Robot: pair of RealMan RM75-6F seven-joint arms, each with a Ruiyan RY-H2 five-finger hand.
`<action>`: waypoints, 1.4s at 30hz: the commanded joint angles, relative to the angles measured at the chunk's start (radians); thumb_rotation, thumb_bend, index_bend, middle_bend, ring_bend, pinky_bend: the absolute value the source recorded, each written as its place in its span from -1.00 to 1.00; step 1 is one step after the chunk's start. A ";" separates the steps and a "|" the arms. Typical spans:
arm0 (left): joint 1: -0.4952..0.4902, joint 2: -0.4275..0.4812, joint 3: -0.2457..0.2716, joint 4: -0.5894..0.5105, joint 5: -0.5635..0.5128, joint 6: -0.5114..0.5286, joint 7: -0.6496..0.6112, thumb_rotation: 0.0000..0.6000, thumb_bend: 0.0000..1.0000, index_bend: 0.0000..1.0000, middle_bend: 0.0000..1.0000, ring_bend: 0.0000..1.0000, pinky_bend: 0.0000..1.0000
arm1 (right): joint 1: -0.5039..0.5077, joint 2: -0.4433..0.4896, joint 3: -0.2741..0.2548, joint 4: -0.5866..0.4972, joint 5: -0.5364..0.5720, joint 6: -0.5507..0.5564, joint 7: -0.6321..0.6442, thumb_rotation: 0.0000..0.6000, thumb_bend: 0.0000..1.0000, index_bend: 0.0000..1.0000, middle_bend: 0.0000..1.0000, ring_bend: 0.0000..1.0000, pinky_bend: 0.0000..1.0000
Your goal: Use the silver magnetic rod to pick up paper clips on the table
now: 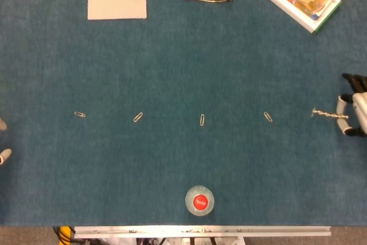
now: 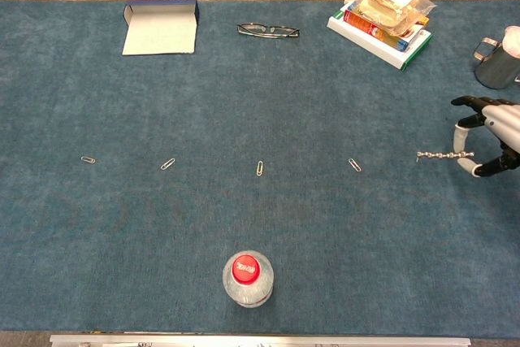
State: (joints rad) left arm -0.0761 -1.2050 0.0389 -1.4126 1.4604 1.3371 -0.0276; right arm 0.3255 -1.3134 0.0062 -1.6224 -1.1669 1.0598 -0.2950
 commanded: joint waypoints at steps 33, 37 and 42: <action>0.014 0.010 -0.001 0.037 -0.009 0.003 -0.048 1.00 -0.75 -0.10 -0.09 -0.41 -0.16 | 0.125 -0.112 0.026 0.031 -0.020 -0.113 -0.021 1.00 -0.32 0.19 -0.85 -1.00 -0.88; 0.016 0.010 -0.001 0.040 -0.008 0.004 -0.053 1.00 -0.75 -0.10 -0.09 -0.41 -0.16 | 0.131 -0.119 0.025 0.035 -0.019 -0.116 -0.022 1.00 -0.31 0.19 -0.85 -1.00 -0.88; 0.023 0.011 0.003 0.045 -0.007 0.008 -0.059 1.00 -0.75 -0.10 -0.09 -0.41 -0.16 | 0.136 -0.123 0.023 0.036 -0.014 -0.118 -0.023 1.00 -0.32 0.19 -0.85 -1.00 -0.88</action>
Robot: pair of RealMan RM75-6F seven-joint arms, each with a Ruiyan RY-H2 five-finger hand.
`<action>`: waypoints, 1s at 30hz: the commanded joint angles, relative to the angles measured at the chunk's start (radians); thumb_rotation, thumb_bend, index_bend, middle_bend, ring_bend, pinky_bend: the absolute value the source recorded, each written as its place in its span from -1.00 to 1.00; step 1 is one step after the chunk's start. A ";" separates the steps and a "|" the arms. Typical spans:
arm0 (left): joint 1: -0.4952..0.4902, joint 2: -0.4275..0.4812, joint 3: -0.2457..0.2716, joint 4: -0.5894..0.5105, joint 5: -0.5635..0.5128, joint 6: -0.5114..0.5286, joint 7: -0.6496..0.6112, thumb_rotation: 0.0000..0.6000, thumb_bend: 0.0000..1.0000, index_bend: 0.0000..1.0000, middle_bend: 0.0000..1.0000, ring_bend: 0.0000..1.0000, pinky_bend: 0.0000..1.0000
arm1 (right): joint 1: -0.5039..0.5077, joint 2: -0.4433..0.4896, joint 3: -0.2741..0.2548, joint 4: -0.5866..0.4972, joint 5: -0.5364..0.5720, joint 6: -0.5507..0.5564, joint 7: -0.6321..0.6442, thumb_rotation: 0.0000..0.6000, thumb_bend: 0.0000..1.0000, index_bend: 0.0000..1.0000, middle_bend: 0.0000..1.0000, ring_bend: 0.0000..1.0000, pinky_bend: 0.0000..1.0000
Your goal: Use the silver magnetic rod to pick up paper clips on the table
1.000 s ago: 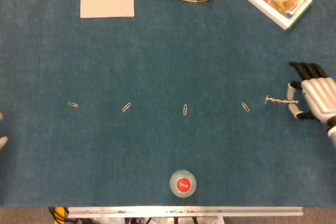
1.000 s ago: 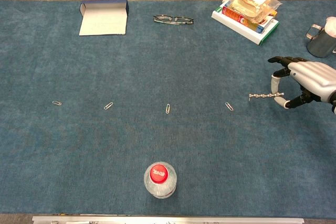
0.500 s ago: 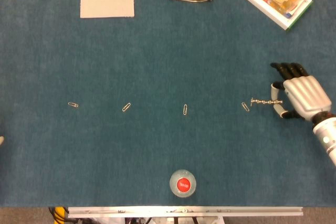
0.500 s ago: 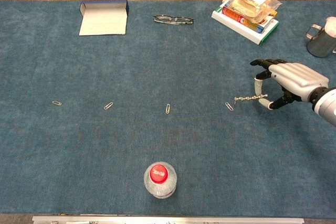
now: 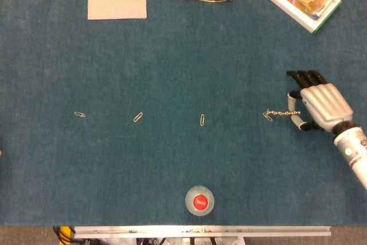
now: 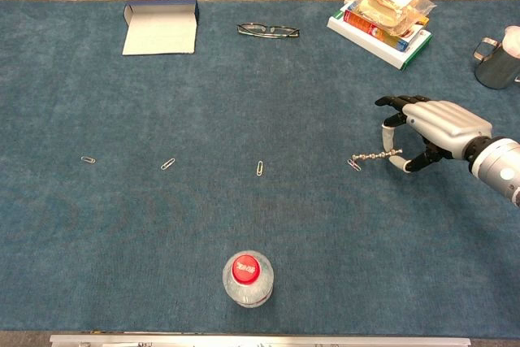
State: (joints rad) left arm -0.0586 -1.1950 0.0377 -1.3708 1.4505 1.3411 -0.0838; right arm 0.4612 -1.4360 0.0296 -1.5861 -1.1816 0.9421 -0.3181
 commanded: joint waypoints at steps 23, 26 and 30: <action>0.009 -0.004 0.002 0.014 0.003 0.003 -0.011 1.00 -0.76 -0.10 -0.09 -0.41 -0.16 | 0.010 0.012 0.005 -0.023 -0.013 0.032 0.006 1.00 -0.32 0.19 -0.85 -1.00 -0.88; 0.010 -0.004 0.001 0.012 0.004 0.004 -0.010 1.00 -0.76 -0.10 -0.09 -0.41 -0.16 | 0.012 0.013 0.006 -0.025 -0.016 0.034 0.008 1.00 -0.32 0.19 -0.85 -1.00 -0.88; 0.009 -0.004 0.001 0.011 0.004 0.004 -0.010 1.00 -0.75 -0.10 -0.09 -0.41 -0.16 | 0.014 0.014 0.005 -0.024 -0.017 0.033 0.010 1.00 -0.31 0.19 -0.85 -1.00 -0.88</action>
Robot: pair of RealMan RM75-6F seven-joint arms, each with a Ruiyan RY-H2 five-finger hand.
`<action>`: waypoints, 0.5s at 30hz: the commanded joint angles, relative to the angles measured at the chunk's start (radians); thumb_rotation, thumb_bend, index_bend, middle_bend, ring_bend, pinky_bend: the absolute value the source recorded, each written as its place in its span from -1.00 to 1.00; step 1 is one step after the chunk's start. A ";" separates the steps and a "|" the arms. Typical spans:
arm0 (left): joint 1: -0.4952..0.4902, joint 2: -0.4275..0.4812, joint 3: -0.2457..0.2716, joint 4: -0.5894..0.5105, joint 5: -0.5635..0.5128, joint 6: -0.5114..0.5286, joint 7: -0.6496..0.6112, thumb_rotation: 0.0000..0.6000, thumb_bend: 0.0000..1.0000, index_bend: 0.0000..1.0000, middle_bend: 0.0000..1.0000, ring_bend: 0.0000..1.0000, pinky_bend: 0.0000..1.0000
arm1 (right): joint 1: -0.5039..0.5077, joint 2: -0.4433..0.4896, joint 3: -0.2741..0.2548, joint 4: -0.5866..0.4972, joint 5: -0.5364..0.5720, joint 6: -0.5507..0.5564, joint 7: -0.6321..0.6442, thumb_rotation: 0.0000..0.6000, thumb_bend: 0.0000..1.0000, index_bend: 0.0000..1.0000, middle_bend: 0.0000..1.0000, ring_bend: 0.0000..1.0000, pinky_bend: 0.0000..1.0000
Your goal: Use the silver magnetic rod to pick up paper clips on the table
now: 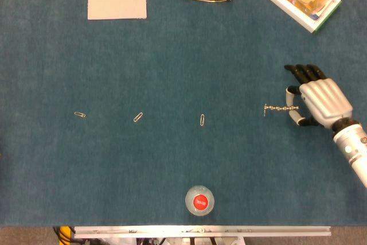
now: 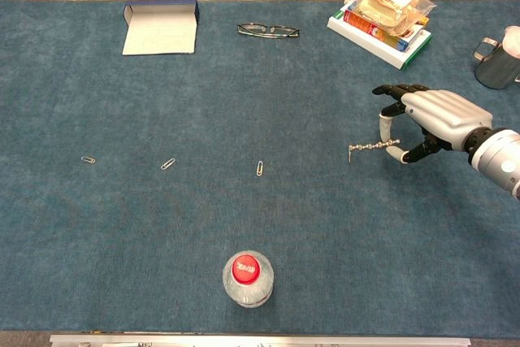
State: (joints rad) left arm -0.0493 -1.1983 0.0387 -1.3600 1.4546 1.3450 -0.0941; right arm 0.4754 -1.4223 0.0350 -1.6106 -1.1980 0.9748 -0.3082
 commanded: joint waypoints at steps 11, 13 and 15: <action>-0.008 0.007 -0.007 -0.011 0.004 0.001 0.008 1.00 -0.75 -0.10 -0.09 -0.41 -0.16 | 0.000 0.010 0.004 -0.009 -0.009 0.017 0.010 1.00 -0.31 0.19 -0.85 -1.00 -0.88; -0.011 0.009 -0.009 -0.012 0.005 -0.002 0.010 1.00 -0.75 -0.09 -0.09 -0.41 -0.16 | 0.000 0.013 0.006 -0.012 -0.012 0.022 0.011 1.00 -0.31 0.19 -0.85 -1.00 -0.88; -0.016 0.009 -0.011 -0.014 0.003 -0.008 0.016 1.00 -0.75 -0.09 -0.09 -0.41 -0.16 | -0.002 0.017 0.009 -0.015 -0.015 0.029 0.014 1.00 -0.31 0.19 -0.85 -1.00 -0.88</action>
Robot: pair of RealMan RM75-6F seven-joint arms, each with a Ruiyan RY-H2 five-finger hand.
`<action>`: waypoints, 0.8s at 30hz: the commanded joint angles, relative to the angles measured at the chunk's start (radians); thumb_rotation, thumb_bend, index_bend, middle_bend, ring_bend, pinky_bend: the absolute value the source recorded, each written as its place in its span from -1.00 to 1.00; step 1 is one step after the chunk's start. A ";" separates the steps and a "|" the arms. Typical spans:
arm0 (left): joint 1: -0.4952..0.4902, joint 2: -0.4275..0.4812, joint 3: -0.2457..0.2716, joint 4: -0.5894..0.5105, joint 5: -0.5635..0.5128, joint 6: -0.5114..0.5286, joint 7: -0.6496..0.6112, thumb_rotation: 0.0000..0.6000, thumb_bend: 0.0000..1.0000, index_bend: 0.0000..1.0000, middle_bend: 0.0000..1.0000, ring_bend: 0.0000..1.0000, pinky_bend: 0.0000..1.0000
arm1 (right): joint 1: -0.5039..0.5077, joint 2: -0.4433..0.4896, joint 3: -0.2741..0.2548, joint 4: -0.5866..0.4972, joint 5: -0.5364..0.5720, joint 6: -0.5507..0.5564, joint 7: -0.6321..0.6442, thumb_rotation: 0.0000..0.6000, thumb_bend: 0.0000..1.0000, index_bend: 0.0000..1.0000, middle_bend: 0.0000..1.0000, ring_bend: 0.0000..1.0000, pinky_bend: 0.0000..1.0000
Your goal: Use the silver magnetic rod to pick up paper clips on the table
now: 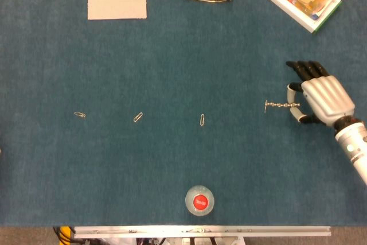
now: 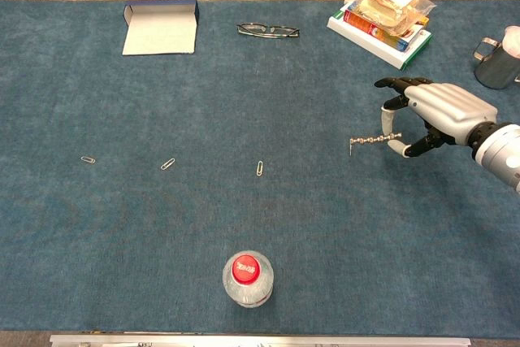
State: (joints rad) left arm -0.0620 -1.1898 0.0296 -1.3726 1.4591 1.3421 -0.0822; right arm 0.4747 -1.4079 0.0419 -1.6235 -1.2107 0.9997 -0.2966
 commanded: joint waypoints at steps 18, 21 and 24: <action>-0.011 -0.019 -0.033 -0.022 0.017 0.057 0.022 1.00 -0.28 -0.10 -0.14 -0.41 -0.16 | 0.014 -0.004 0.017 0.004 -0.030 0.008 0.028 1.00 -0.32 0.20 -0.85 -1.00 -0.88; -0.013 -0.017 -0.034 -0.022 0.018 0.056 0.019 1.00 -0.28 -0.10 -0.14 -0.41 -0.16 | 0.025 -0.002 0.030 -0.001 -0.033 0.007 0.025 1.00 -0.31 0.20 -0.85 -1.00 -0.88; -0.013 -0.016 -0.032 -0.020 0.019 0.056 0.014 1.00 -0.28 -0.10 -0.14 -0.41 -0.16 | 0.037 -0.002 0.046 -0.004 -0.035 0.008 0.025 1.00 -0.32 0.20 -0.85 -1.00 -0.88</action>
State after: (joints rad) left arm -0.0750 -1.2063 -0.0025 -1.3925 1.4776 1.3980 -0.0684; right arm 0.5088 -1.4098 0.0846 -1.6265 -1.2451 1.0078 -0.2714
